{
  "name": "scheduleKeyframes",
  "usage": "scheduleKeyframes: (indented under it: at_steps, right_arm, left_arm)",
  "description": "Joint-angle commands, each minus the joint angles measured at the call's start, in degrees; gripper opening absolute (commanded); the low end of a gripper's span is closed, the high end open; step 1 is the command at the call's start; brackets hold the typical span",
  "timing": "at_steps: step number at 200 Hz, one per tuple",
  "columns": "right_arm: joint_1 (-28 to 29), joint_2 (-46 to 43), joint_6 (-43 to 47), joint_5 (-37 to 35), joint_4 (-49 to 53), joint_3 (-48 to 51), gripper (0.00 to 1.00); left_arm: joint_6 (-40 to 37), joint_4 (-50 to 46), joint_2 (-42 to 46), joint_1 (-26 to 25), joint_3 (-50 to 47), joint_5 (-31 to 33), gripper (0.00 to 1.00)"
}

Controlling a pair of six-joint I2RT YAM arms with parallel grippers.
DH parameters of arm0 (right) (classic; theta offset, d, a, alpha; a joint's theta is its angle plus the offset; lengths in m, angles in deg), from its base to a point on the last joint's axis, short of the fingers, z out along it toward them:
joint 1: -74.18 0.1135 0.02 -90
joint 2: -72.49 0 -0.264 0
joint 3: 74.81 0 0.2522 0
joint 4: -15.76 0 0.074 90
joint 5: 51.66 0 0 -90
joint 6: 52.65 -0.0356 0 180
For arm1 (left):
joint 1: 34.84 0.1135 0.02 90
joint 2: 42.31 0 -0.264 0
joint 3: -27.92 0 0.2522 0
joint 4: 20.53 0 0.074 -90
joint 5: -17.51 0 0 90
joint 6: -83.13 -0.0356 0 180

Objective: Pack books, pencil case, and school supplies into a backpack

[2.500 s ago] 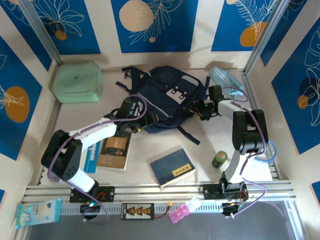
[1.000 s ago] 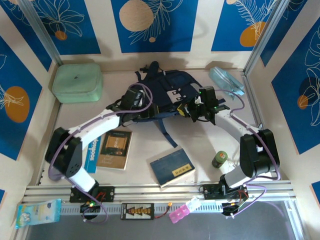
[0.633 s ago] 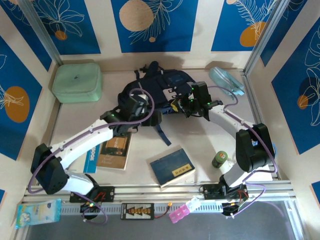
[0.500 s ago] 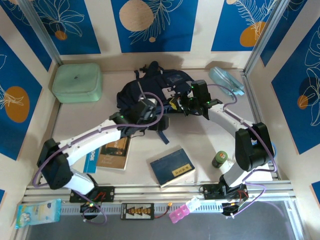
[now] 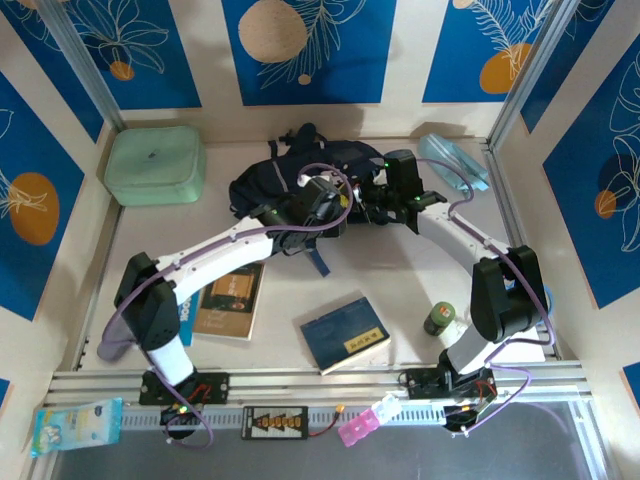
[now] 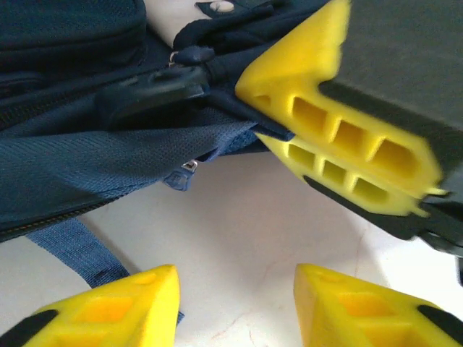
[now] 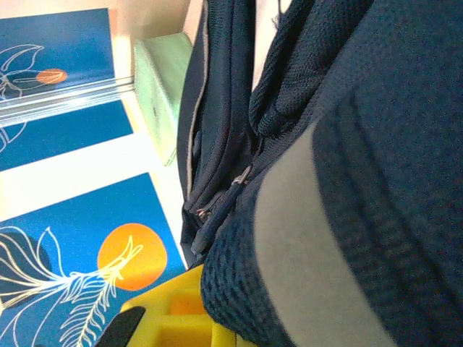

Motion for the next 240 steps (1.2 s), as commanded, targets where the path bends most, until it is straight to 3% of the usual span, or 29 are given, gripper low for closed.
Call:
scheduleKeyframes:
  at_steps: [1, 75, 113, 240]
  right_arm:
    - [-0.2, -0.6, -2.2, 6.4, -3.8, -3.7, 0.0]
    - [-0.9, -0.3, -2.9, 7.7, -2.7, -5.9, 0.0]
    - [-0.9, -0.2, -3.0, 8.2, -2.4, -6.3, 0.0]
    - [-0.1, 0.3, -3.1, 8.0, -1.1, -6.3, 0.0]
  left_arm:
    - [-1.3, -4.9, -2.1, 0.6, 3.9, 4.5, 0.41]
    - [-5.2, -6.5, -7.0, 2.8, 10.8, 5.4, 0.31]
    - [-5.4, -6.4, -8.6, 3.0, 12.5, 5.6, 0.31]
    - [-6.7, -0.5, -7.8, 3.1, 9.8, 14.0, 0.25]
